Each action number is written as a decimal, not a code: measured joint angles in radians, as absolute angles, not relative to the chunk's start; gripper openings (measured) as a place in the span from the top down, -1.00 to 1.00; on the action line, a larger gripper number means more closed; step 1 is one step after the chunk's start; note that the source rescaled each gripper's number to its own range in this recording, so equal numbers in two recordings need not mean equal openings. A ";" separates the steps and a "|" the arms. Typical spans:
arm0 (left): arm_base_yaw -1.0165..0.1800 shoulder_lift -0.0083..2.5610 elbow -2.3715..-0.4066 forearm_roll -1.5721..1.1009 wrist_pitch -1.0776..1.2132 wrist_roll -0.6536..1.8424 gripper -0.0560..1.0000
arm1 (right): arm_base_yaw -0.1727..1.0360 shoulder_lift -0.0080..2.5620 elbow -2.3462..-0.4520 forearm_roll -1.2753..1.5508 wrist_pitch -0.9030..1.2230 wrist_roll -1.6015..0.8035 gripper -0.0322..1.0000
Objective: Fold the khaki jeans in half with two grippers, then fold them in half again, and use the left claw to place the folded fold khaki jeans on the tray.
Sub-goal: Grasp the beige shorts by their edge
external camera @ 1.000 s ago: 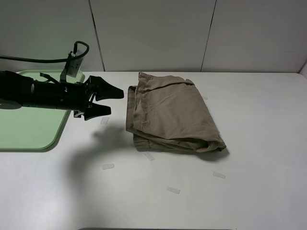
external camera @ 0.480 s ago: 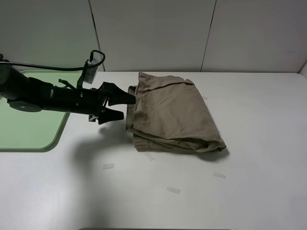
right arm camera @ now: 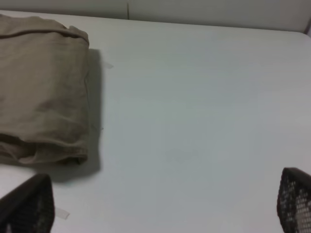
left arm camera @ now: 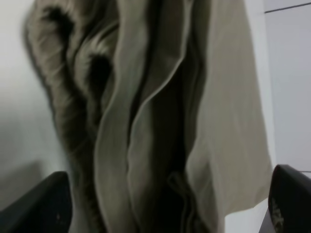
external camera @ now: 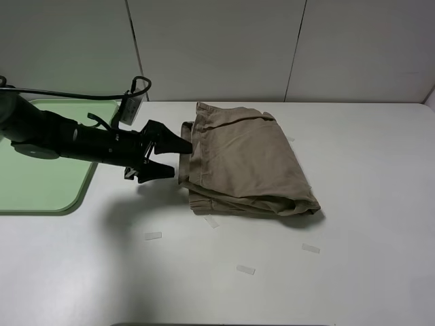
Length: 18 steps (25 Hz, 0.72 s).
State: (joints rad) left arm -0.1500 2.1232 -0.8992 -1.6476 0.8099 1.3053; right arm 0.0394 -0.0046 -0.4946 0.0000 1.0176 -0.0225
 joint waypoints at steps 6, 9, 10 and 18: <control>-0.150 2.123 -0.899 -1.621 0.758 1.267 -0.59 | 0.039 -0.005 -0.495 0.000 1.018 -0.022 -1.00; -0.150 2.123 -0.899 -1.620 0.729 1.264 -0.59 | 0.039 -0.005 -0.495 0.000 1.018 -0.022 -1.00; -0.152 2.123 -0.899 -1.620 0.719 1.263 -0.59 | 0.039 -0.005 -0.495 0.000 1.018 -0.022 -1.00; -0.193 2.177 -0.961 -1.620 0.706 1.261 -0.59 | 0.039 -0.005 -0.495 0.000 1.018 -0.022 -1.00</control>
